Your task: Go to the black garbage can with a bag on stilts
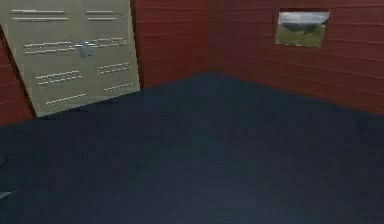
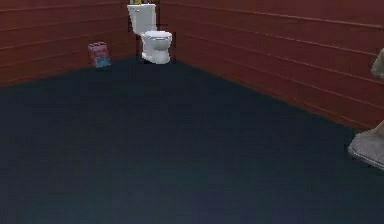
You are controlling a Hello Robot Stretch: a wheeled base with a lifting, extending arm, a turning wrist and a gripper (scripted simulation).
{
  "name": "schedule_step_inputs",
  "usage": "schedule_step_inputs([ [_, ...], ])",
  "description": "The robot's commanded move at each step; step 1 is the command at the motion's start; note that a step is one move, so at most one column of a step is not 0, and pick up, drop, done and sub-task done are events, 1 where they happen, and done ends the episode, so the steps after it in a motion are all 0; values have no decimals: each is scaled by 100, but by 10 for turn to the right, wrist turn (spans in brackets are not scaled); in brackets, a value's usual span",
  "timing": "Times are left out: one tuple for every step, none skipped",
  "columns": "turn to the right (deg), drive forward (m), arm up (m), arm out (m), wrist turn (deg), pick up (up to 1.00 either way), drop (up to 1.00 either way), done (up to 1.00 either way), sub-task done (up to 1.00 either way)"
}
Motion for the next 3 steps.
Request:
schedule_step_inputs([
  [-390, 0, 0, 0, 0, 0, 0, 0, 0],
  [0, 70, 0, 0, 0, 0, 0, 0, 0],
  [-240, 0, 0, 0, 0, 0, 0, 0, 0],
])
